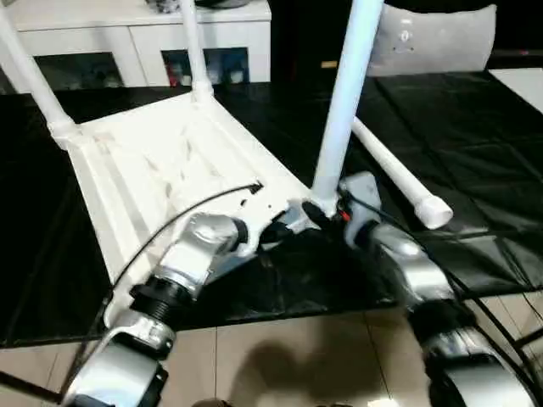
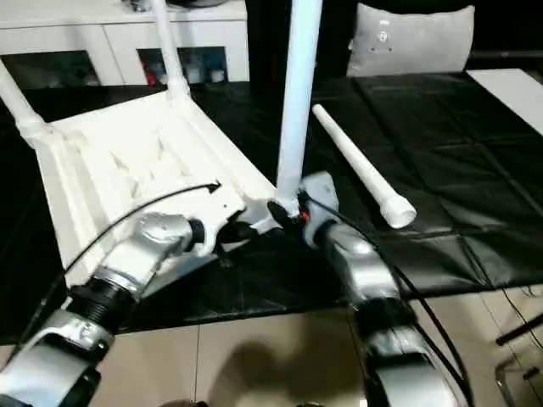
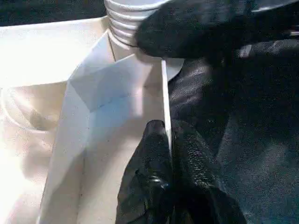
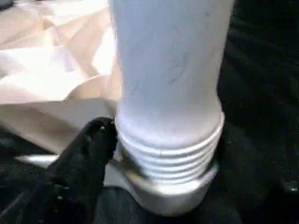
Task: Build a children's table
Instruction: Rotate leg to tighten
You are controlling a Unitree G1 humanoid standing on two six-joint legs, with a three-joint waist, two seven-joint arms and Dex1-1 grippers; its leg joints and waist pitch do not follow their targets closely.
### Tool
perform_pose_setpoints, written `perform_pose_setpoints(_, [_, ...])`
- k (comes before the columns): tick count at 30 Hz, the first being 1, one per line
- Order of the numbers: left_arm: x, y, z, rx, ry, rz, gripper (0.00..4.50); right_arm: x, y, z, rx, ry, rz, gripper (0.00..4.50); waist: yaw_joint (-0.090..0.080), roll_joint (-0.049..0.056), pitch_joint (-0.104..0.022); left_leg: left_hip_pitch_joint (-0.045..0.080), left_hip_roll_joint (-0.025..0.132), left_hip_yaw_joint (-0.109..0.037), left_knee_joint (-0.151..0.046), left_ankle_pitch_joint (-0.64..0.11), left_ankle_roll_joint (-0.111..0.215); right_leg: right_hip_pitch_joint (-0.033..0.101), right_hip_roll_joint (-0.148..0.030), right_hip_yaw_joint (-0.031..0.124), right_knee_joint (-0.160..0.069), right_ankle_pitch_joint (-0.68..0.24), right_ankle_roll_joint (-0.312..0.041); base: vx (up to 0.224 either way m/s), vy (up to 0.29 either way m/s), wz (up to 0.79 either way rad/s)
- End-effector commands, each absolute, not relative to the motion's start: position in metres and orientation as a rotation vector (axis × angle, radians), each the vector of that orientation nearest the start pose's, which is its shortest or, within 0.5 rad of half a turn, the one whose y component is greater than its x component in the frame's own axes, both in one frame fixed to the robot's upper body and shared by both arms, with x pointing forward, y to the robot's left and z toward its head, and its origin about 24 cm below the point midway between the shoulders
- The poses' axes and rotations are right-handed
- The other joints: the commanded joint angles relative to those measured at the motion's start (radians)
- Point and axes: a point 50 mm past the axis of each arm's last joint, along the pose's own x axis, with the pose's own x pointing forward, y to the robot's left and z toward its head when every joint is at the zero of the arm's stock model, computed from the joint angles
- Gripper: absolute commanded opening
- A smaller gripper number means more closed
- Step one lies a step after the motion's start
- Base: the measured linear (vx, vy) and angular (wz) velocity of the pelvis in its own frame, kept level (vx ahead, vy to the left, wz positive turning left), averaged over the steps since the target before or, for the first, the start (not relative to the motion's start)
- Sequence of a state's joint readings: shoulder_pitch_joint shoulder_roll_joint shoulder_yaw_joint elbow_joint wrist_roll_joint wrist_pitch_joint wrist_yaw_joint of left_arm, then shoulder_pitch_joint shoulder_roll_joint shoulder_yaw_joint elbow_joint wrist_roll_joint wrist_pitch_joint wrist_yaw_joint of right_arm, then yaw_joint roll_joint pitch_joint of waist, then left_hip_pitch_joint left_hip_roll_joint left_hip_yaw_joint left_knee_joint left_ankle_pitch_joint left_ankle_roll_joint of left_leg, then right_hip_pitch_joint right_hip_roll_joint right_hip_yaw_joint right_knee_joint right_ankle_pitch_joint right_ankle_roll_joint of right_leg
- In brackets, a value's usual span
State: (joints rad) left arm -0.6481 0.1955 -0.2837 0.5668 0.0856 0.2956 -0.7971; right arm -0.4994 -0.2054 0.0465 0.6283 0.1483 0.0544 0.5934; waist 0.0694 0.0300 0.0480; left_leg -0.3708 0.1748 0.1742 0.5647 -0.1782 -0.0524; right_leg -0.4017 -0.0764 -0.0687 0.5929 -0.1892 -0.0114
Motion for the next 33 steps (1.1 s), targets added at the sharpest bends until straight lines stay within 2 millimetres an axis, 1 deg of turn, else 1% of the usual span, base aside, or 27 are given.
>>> perform_pose_setpoints(1, [0.337, 0.091, 0.059, 0.422, 0.391, -1.053, 0.00, 0.325, -0.145, 0.044, -0.056, 0.181, 0.738, 4.07, 0.008, -0.003, -0.062, 0.004, 0.051, -0.013, -0.050, -0.145, 0.105, 0.063, -0.074, 0.046, -0.061, -0.032, -0.263, 0.000, 0.000, 0.00])
perform_pose_setpoints(2, [0.336, 0.092, 0.058, 0.429, 0.390, -1.066, 0.00, 0.324, -0.147, 0.045, -0.060, 0.175, 0.742, 4.15, 0.010, -0.004, -0.061, 0.004, 0.051, -0.013, -0.050, -0.156, 0.105, 0.063, -0.074, 0.047, -0.063, -0.047, -0.260, 0.000, 0.000, 0.00])
perform_pose_setpoints(3, [0.335, 0.093, 0.058, 0.433, 0.393, -1.083, 0.00, 0.324, -0.150, 0.046, -0.062, 0.170, 0.750, 4.15, 0.010, -0.004, -0.061, 0.003, 0.052, -0.014, -0.052, -0.168, 0.098, 0.063, -0.075, 0.046, -0.064, -0.076, -0.257, 0.000, 0.000, 0.00])
perform_pose_setpoints(4, [0.333, 0.095, 0.056, 0.459, 0.399, -1.120, 0.00, 0.321, -0.158, 0.050, -0.078, 0.159, 0.773, 4.33, 0.011, -0.003, -0.061, 0.005, 0.052, -0.015, -0.052, -0.176, 0.092, 0.062, -0.075, 0.046, -0.065, -0.100, -0.256, 0.000, 0.000, 0.00])
perform_pose_setpoints(5, [0.332, 0.096, 0.055, 0.473, 0.398, -1.140, 0.00, 0.320, -0.161, 0.051, -0.085, 0.155, 0.787, 4.43, 0.015, -0.003, -0.060, 0.005, 0.053, -0.014, -0.051, -0.179, 0.092, 0.062, -0.075, 0.046, -0.067, -0.116, -0.250, 0.000, 0.000, 0.00])
perform_pose_setpoints(8, [0.327, 0.100, 0.052, 0.502, 0.414, -1.209, 0.00, 0.313, -0.170, 0.058, -0.122, 0.147, 0.868, 4.48, 0.024, -0.003, -0.062, 0.007, 0.055, -0.014, -0.050, -0.158, 0.095, 0.060, -0.074, 0.048, -0.061, -0.090, -0.249, 0.000, 0.000, 0.00])
perform_pose_setpoints(10, [0.323, 0.102, 0.051, 0.532, 0.419, -1.269, 0.00, 0.311, -0.175, 0.063, -0.154, 0.145, 0.914, 4.48, 0.031, -0.003, -0.066, 0.007, 0.056, -0.014, -0.046, -0.129, 0.109, 0.061, -0.074, 0.047, -0.054, -0.041, -0.259, 0.000, 0.000, 0.00])
perform_pose_setpoints(11, [0.323, 0.102, 0.051, 0.537, 0.419, -1.279, 0.00, 0.310, -0.175, 0.064, -0.157, 0.145, 0.924, 4.48, 0.035, -0.002, -0.066, 0.007, 0.057, -0.013, -0.044, -0.116, 0.113, 0.060, -0.073, 0.046, -0.050, -0.015, -0.267, 0.000, 0.000, 0.00])
perform_pose_setpoints(12, [0.320, 0.103, 0.050, 0.560, 0.420, -1.330, 0.00, 0.308, -0.176, 0.067, -0.169, 0.151, 0.981, 4.48, 0.037, -0.004, -0.066, 0.006, 0.056, -0.012, -0.042, -0.116, 0.116, 0.060, -0.073, 0.046, -0.050, -0.009, -0.269, 0.000, 0.000, 0.00])
perform_pose_setpoints(13, [0.318, 0.104, 0.050, 0.570, 0.421, -1.359, 0.00, 0.306, -0.176, 0.068, -0.175, 0.160, 1.025, 4.48, 0.042, -0.003, -0.067, 0.006, 0.057, -0.012, -0.042, -0.114, 0.119, 0.061, -0.073, 0.045, -0.048, -0.005, -0.271, 0.000, 0.000, 0.00])
perform_pose_setpoints(14, [0.318, 0.104, 0.050, 0.570, 0.421, -1.359, 0.00, 0.306, -0.176, 0.068, -0.175, 0.160, 1.025, 4.48, 0.044, -0.002, -0.067, 0.007, 0.057, -0.012, -0.041, -0.117, 0.120, 0.060, -0.072, 0.044, -0.048, -0.006, -0.272, 0.000, 0.000, 0.00])
perform_pose_setpoints(15, [0.317, 0.104, 0.050, 0.576, 0.421, -1.377, 0.00, 0.304, -0.175, 0.069, -0.178, 0.166, 1.053, 4.48, 0.048, -0.002, -0.067, 0.009, 0.059, -0.010, -0.041, -0.122, 0.120, 0.058, -0.074, 0.045, -0.048, -0.009, -0.273, 0.000, 0.000, 0.00])
perform_pose_setpoints(17, [0.311, 0.105, 0.050, 0.608, 0.433, -1.462, 0.00, 0.300, -0.172, 0.069, -0.213, 0.194, 1.151, 4.48, 0.055, -0.002, -0.068, 0.009, 0.060, -0.012, -0.041, -0.131, 0.116, 0.058, -0.074, 0.044, -0.047, -0.029, -0.273, 0.000, 0.000, 0.00])
perform_pose_setpoints(19, [0.310, 0.105, 0.050, 0.613, 0.437, -1.487, 0.00, 0.300, -0.171, 0.069, -0.223, 0.204, 1.177, 4.48, 0.060, -0.004, -0.067, 0.010, 0.061, -0.011, -0.041, -0.132, 0.112, 0.057, -0.075, 0.045, -0.046, -0.035, -0.271, 0.000, 0.000, 0.00])
perform_pose_setpoints(20, [0.308, 0.105, 0.051, 0.624, 0.438, -1.516, 0.00, 0.300, -0.169, 0.069, -0.228, 0.218, 1.208, 4.21, 0.061, -0.005, -0.067, 0.010, 0.062, -0.011, -0.041, -0.134, 0.110, 0.056, -0.076, 0.046, -0.047, -0.041, -0.271, 0.000, 0.000, 0.00])
perform_pose_setpoints(21, [0.307, 0.104, 0.051, 0.631, 0.439, -1.534, 0.00, 0.300, -0.168, 0.068, -0.235, 0.224, 1.224, 4.14, 0.068, -0.004, -0.067, 0.013, 0.062, -0.011, -0.041, -0.136, 0.106, 0.054, -0.076, 0.046, -0.047, -0.053, -0.270, 0.000, 0.000, 0.00])
perform_pose_setpoints(23, [0.306, 0.104, 0.051, 0.641, 0.439, -1.550, 0.00, 0.300, -0.166, 0.067, -0.238, 0.232, 1.238, 4.08, 0.073, -0.003, -0.067, 0.012, 0.063, -0.011, -0.041, -0.141, 0.096, 0.053, -0.077, 0.047, -0.047, -0.064, -0.267, 0.000, 0.000, 0.00])
perform_pose_setpoints(24, [0.306, 0.103, 0.052, 0.648, 0.438, -1.561, 0.00, 0.300, -0.166, 0.066, -0.241, 0.239, 1.248, 3.94, 0.074, -0.006, -0.067, 0.013, 0.063, -0.011, -0.041, -0.142, 0.095, 0.053, -0.077, 0.046, -0.047, -0.067, -0.267, 0.000, 0.000, 0.00])
perform_pose_setpoints(26, [0.306, 0.103, 0.052, 0.648, 0.438, -1.568, 0.00, 0.301, -0.165, 0.065, -0.238, 0.250, 1.266, 3.70, 0.075, -0.005, -0.066, 0.012, 0.062, -0.012, -0.041, -0.150, 0.086, 0.053, -0.078, 0.046, -0.047, -0.081, -0.264, 0.000, 0.000, 0.00])
perform_pose_setpoints(28, [0.306, 0.103, 0.051, 0.651, 0.440, -1.572, 0.00, 0.300, -0.164, 0.064, -0.228, 0.262, 1.284, 3.69, 0.075, -0.007, -0.065, 0.010, 0.061, -0.012, -0.042, -0.159, 0.079, 0.054, -0.079, 0.046, -0.049, -0.104, -0.258, 0.000, 0.000, 0.00])
perform_pose_setpoints(29, [0.306, 0.103, 0.051, 0.651, 0.441, -1.573, 0.00, 0.300, -0.164, 0.064, -0.222, 0.267, 1.290, 3.60, 0.075, -0.007, -0.065, 0.009, 0.061, -0.013, -0.042, -0.160, 0.079, 0.055, -0.079, 0.046, -0.048, -0.109, -0.255, 0.000, 0.000, 0.00])
perform_pose_setpoints(30, [0.306, 0.104, 0.051, 0.652, 0.442, -1.573, 0.00, 0.300, -0.164, 0.064, -0.220, 0.273, 1.297, 3.43, 0.074, -0.010, -0.065, 0.008, 0.061, -0.013, -0.041, -0.158, 0.079, 0.055, -0.078, 0.047, -0.048, -0.110, -0.252, 0.000, 0.000, 0.00])
perform_pose_setpoints(31, [0.306, 0.104, 0.051, 0.652, 0.442, -1.573, 0.00, 0.300, -0.164, 0.064, -0.219, 0.275, 1.300, 3.29, 0.074, -0.009, -0.065, 0.008, 0.061, -0.014, -0.041, -0.157, 0.079, 0.055, -0.079, 0.047, -0.048, -0.115, -0.250, 0.000, 0.000, 0.00])
perform_pose_setpoints(33, [0.306, 0.104, 0.050, 0.653, 0.445, -1.574, 0.00, 0.298, -0.165, 0.063, -0.210, 0.294, 1.316, 3.19, 0.074, -0.010, -0.065, 0.008, 0.060, -0.013, -0.041, -0.165, 0.076, 0.054, -0.080, 0.047, -0.050, -0.137, -0.244, 0.000, 0.000, 0.00])
